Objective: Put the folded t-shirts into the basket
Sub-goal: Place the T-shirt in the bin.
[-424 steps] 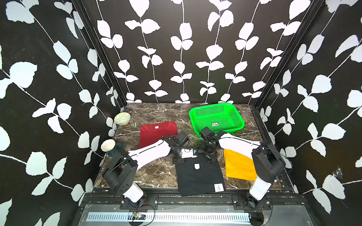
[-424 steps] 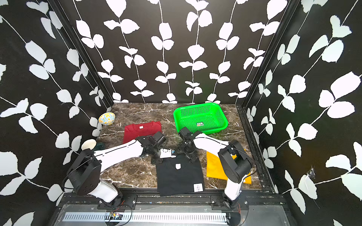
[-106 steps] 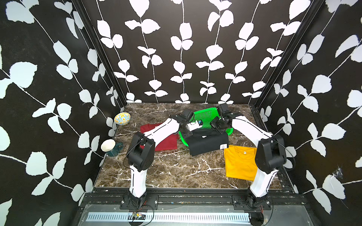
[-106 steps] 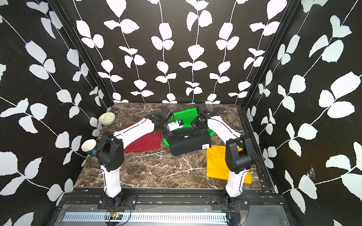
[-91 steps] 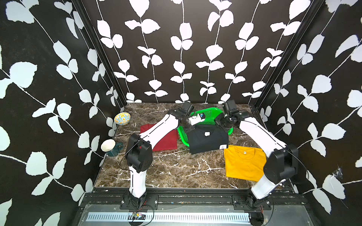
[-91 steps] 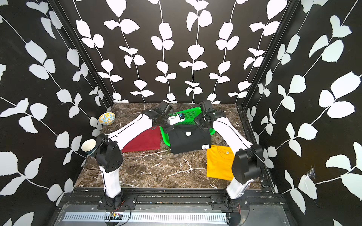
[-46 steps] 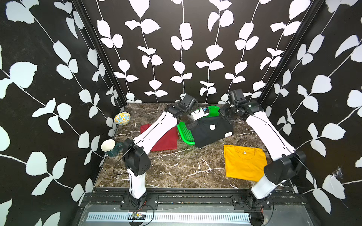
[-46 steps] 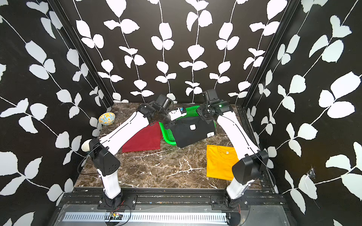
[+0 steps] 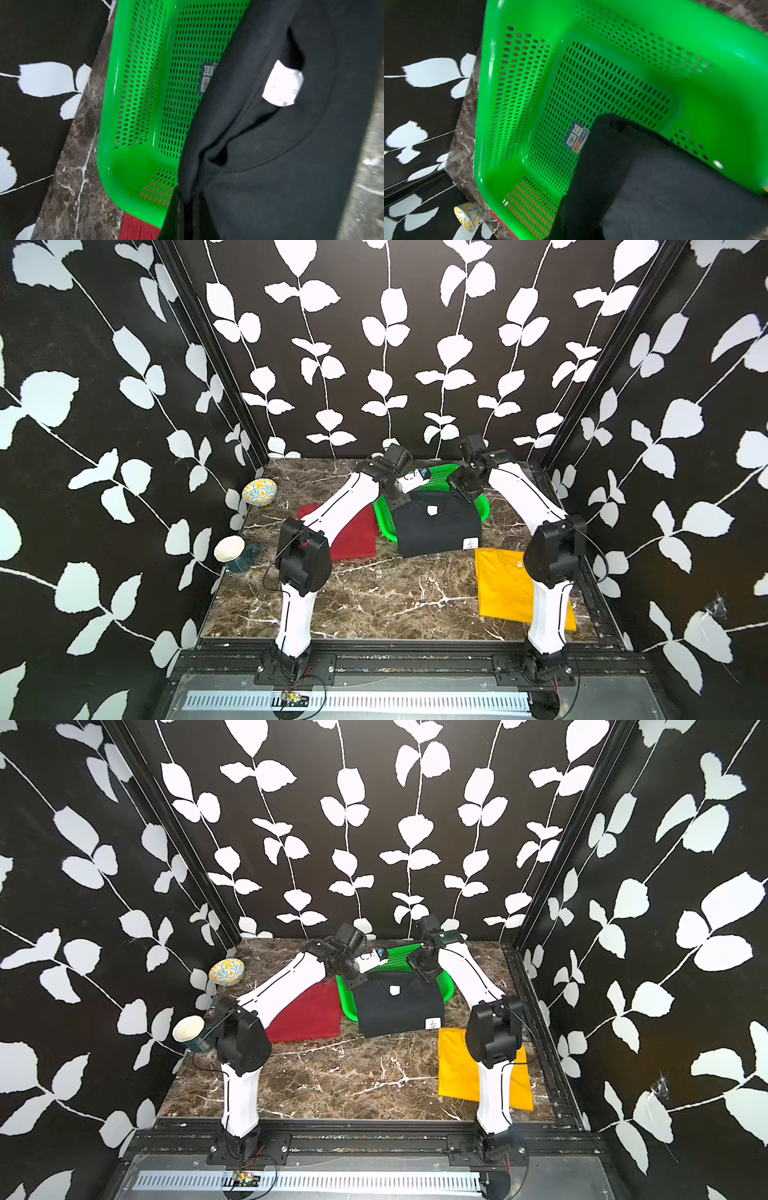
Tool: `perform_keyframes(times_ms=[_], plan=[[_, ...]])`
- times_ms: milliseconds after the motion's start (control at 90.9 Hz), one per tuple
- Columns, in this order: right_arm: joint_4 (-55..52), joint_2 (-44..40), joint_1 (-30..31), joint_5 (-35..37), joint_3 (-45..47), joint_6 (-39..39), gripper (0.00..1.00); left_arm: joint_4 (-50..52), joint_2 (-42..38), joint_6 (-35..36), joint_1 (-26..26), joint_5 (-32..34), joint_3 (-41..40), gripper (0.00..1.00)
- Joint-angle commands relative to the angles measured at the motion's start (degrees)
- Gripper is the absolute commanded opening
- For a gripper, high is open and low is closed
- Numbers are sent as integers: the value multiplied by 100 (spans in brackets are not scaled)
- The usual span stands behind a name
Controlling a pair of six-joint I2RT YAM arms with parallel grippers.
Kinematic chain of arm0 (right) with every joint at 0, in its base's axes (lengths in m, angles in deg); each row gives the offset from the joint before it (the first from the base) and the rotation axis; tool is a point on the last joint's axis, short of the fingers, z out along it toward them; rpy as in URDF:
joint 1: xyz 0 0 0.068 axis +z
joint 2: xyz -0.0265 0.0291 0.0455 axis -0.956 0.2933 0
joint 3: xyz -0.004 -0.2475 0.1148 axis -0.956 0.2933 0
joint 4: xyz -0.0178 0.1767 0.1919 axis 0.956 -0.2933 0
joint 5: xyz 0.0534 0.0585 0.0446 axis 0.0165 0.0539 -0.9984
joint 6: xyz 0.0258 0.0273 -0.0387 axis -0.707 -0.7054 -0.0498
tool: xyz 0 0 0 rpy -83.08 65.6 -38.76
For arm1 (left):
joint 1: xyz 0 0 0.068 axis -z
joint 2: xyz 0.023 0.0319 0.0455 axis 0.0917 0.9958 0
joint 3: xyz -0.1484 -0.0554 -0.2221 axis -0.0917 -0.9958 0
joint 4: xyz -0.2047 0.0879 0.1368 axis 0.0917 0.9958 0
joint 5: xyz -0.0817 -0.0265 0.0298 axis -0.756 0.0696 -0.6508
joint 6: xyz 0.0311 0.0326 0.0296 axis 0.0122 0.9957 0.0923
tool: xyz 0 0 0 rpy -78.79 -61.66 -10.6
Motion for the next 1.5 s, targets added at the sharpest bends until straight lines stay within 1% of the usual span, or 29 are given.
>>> perform_keyframes(times_ms=[0, 88, 297, 484, 649, 781, 902, 979, 1067, 1144, 1232, 1287, 1353, 1408, 1485], plan=[[-191, 250, -114, 209, -496, 93, 9, -290, 63, 188, -138, 465, -131, 0], [-289, 501, -127, 261, -726, 109, 9, -427, 275, 214, -164, 592, -170, 0], [-328, 970, -130, 441, -919, 140, 9, -635, 724, 183, -187, 709, -221, 0], [-363, 1418, -139, 470, -1029, 168, 9, -515, 1106, -48, -185, 461, -283, 0], [-279, 1740, -161, 610, -1281, 230, 9, -784, 1201, -154, -192, 546, -497, 0], [-162, 1963, -218, 520, -1537, 234, 8, -458, 1442, -369, -201, 337, -279, 0], [-66, 1882, -244, 485, -1573, 179, 8, -644, 1303, -390, -224, 474, -289, 0], [166, 1713, -250, 532, -1499, 180, 10, -743, 1274, -358, -248, 650, -167, 0], [823, 1425, -253, 613, -1100, 170, 12, -1036, 1265, -274, -261, 1098, -146, 0], [1255, 1225, -268, 706, -644, 28, 12, -1359, 1286, -101, -262, 1339, -212, 0], [1323, 1222, -307, 596, -522, -58, 10, -1506, 1277, -9, -277, 1460, -206, 0], [1328, 1253, -326, 516, -513, -69, 6, -1648, 1244, -22, -292, 1577, -236, 0], [1365, 1252, -349, 500, -473, -69, 3, -1888, 1222, -74, -310, 1891, -309, 0], [1427, 1240, -360, 521, -406, -81, 2, -1996, 1221, -123, -335, 2035, -321, 0], [1478, 1260, -383, 490, -364, -105, 3, -1961, 1227, -122, -350, 1914, -282, 0]])
